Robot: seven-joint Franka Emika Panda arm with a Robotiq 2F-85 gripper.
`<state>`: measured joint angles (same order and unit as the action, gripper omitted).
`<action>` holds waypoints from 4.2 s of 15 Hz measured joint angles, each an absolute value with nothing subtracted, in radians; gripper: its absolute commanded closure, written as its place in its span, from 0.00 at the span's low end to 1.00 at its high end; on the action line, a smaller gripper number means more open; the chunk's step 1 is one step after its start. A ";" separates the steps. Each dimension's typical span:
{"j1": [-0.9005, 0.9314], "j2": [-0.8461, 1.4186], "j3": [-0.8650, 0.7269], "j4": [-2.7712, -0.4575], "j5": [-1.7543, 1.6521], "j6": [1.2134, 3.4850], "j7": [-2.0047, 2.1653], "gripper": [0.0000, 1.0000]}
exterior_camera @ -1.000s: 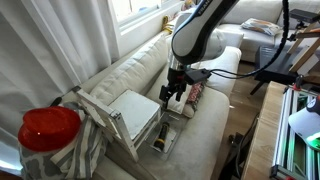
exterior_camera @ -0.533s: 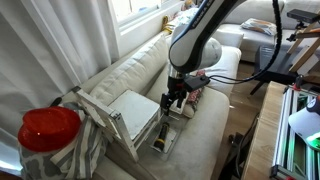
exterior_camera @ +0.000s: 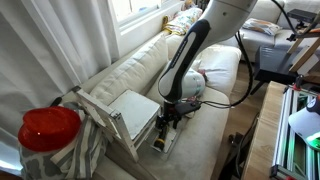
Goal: Remove the black torch from the fridge vegetable box and put it on the pillow, then put the vegetable box on the chair
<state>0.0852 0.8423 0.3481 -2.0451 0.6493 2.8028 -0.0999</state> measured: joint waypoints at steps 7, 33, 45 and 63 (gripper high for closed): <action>0.040 1.006 0.387 -1.916 0.660 2.917 -0.079 0.00; 0.082 1.404 0.320 -1.500 0.628 2.896 0.356 0.44; 0.077 1.489 0.352 -1.453 0.702 3.088 0.372 0.43; 0.219 1.482 0.230 -1.434 0.755 3.045 0.397 0.20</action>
<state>0.2194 1.4825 0.2304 -1.4336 0.7553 3.0453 0.3967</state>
